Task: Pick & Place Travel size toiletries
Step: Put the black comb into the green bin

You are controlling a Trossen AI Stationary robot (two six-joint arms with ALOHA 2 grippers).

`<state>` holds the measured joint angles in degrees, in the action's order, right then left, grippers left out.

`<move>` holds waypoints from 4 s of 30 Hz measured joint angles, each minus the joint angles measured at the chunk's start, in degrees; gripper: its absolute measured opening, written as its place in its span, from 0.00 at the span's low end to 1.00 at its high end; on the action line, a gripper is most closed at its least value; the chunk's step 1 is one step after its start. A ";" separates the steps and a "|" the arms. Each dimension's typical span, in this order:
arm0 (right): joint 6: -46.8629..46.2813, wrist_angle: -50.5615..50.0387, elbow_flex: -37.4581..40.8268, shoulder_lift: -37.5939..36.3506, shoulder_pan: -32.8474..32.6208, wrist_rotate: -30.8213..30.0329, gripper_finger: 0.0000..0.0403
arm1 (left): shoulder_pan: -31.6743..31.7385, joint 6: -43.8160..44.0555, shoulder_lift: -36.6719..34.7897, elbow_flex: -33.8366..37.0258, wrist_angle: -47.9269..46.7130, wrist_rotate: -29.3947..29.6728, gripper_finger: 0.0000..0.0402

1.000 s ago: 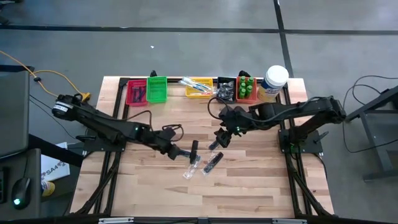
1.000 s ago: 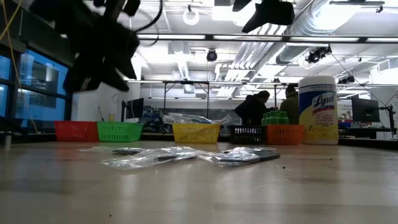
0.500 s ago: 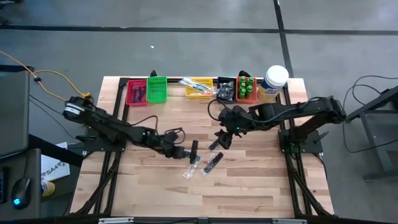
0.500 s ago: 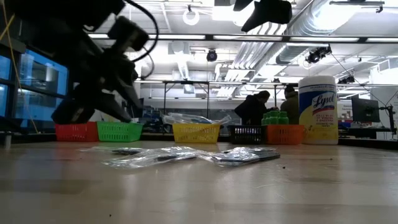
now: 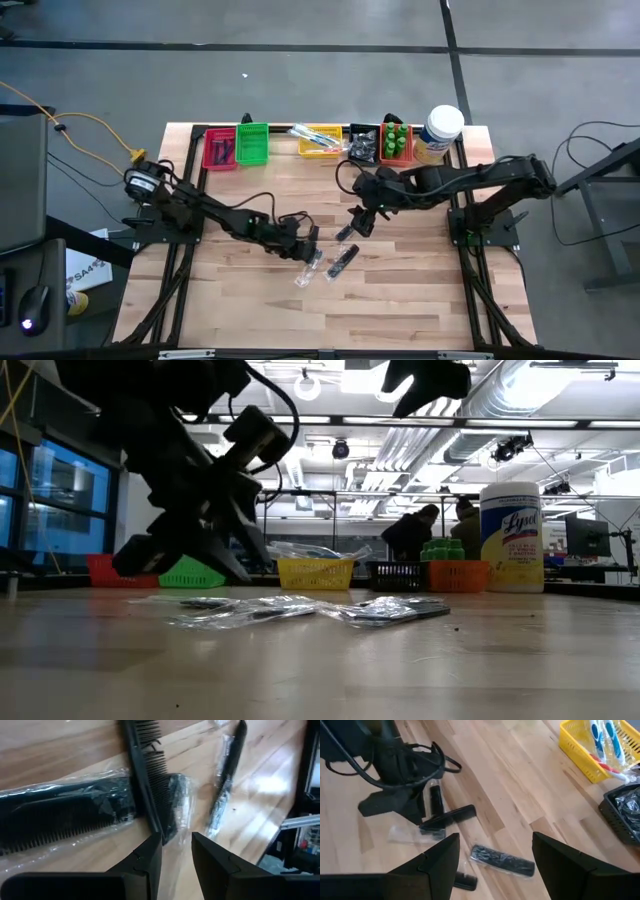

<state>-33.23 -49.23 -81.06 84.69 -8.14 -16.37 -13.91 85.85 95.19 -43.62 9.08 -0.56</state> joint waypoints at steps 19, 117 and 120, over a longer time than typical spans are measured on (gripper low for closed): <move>3.54 0.63 0.09 0.96 0.33 -0.23 0.59 | -1.62 4.48 2.11 0.10 -0.53 1.18 0.25; -26.49 39.66 28.39 1.00 3.78 16.57 0.59 | -1.44 -3.13 1.19 0.20 -3.77 7.39 0.00; -25.68 39.70 28.38 1.00 3.78 16.51 0.59 | -1.49 -3.10 1.40 0.19 -4.31 7.34 0.00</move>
<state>-58.91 -9.53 -52.67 85.69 -4.36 0.14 -15.40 82.75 96.58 -43.43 4.77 6.79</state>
